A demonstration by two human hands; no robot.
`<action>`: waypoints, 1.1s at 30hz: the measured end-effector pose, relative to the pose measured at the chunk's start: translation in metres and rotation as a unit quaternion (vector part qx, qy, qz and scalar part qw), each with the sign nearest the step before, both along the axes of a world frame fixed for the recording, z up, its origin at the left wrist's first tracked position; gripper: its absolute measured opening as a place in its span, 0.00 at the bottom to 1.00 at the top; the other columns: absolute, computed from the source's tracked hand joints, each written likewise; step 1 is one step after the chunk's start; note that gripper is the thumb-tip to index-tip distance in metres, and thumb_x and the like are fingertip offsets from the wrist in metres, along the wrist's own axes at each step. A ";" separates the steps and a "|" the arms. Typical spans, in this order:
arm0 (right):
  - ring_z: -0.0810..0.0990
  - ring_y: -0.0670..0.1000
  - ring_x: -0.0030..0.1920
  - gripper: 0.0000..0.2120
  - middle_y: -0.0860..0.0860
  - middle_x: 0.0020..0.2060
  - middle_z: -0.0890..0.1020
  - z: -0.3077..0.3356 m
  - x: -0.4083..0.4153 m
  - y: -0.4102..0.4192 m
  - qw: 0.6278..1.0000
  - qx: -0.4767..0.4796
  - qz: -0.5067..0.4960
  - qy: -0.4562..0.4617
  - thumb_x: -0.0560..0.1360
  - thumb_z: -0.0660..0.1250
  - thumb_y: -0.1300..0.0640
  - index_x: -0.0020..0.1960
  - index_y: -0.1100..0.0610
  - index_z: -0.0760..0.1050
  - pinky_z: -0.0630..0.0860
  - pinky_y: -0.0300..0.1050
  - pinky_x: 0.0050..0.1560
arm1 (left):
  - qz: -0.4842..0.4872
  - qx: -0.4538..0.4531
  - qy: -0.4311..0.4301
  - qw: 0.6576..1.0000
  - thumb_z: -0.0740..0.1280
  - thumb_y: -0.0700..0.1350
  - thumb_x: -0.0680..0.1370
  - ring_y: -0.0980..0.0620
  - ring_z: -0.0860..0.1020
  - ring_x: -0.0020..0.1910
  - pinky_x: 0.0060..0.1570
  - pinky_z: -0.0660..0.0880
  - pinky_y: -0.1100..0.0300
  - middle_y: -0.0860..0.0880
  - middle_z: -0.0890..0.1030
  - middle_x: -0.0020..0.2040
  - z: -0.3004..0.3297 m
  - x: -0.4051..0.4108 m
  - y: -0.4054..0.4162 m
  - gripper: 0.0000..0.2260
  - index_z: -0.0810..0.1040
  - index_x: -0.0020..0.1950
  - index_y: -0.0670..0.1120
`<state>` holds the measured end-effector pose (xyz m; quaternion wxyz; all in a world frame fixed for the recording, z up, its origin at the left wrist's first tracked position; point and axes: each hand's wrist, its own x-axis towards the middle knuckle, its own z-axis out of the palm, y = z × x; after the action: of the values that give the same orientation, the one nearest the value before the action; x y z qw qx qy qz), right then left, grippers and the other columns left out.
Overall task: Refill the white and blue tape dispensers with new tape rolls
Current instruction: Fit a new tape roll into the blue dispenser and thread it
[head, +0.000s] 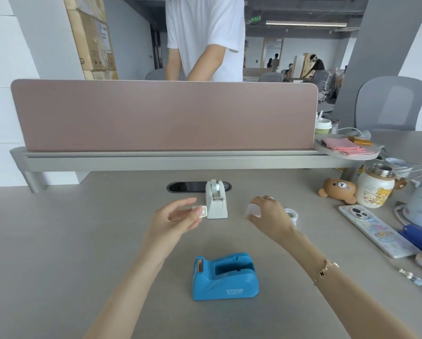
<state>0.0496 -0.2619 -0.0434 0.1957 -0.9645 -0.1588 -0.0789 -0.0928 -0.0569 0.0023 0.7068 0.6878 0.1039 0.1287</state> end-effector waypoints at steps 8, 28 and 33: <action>0.78 0.38 0.37 0.13 0.45 0.44 0.77 0.026 -0.087 -0.001 0.960 0.277 0.041 0.016 0.70 0.73 0.51 0.53 0.46 0.74 0.73 0.26 0.38 | -0.024 -0.036 -0.003 0.999 0.71 0.44 0.74 0.54 0.85 0.45 0.47 0.79 0.70 0.47 0.86 0.48 -0.001 -0.001 -0.015 0.11 0.82 0.56 0.44; 0.73 0.34 0.46 0.18 0.32 0.50 0.70 0.045 -0.126 0.002 0.947 0.221 0.204 -0.113 0.72 0.72 0.53 0.59 0.44 0.71 0.72 0.28 0.47 | -0.106 -0.078 0.000 0.991 0.58 0.45 0.82 0.49 0.85 0.46 0.46 0.82 0.61 0.43 0.87 0.44 0.013 -0.013 -0.043 0.14 0.82 0.49 0.42; 0.73 0.34 0.44 0.17 0.40 0.51 0.73 0.042 -0.125 0.003 0.946 0.214 0.206 -0.128 0.72 0.72 0.52 0.59 0.46 0.72 0.73 0.30 0.46 | -0.116 -0.074 -0.014 0.990 0.58 0.42 0.81 0.48 0.85 0.46 0.43 0.81 0.63 0.41 0.86 0.46 0.011 -0.013 -0.043 0.13 0.82 0.51 0.40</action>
<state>-0.0755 -0.2587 -0.0013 0.3879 -0.8279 -0.3569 -0.1915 -0.1058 -0.0999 0.0135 0.7675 0.6389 0.0229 0.0470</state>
